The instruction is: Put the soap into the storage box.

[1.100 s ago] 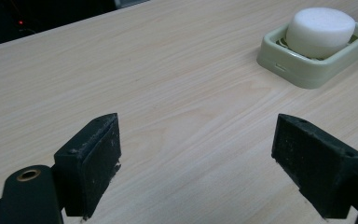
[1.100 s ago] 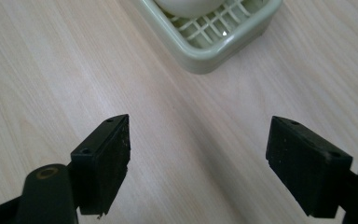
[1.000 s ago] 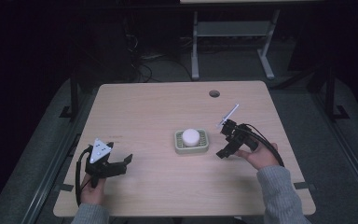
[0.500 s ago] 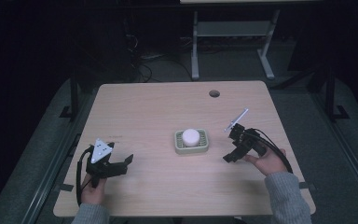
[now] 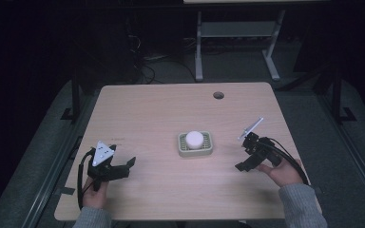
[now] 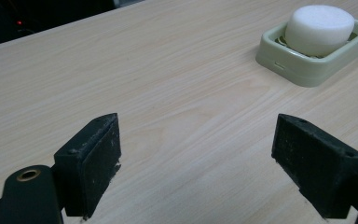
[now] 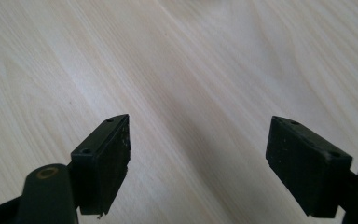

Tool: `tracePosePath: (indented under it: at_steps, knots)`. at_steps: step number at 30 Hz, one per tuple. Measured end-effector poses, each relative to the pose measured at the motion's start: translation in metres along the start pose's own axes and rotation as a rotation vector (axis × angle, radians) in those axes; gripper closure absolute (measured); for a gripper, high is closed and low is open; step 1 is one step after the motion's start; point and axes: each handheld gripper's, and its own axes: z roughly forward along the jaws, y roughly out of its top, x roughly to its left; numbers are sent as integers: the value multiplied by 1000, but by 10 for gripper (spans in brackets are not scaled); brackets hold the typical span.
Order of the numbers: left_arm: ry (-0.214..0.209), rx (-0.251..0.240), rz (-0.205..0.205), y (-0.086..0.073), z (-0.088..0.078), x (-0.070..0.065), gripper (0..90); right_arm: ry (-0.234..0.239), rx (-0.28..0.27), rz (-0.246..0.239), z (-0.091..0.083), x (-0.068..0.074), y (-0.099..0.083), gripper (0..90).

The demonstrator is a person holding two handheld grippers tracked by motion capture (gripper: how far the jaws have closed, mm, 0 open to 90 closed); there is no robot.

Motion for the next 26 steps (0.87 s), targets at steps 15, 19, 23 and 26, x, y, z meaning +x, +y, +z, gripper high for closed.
tracePosePath:
  at_steps: [15,19,23,26]
  knots:
    - [-2,7,7,0,0,0,152,-5,-12,30,-3,3,-32,212]
    - [-1,7,11,0,0,1,152,-5,-12,34,-2,5,-37,211]
    - [-1,6,12,0,0,1,152,1,-19,41,-1,7,-43,212]
    - [-1,5,8,0,1,0,152,2,-24,39,1,10,-47,212]
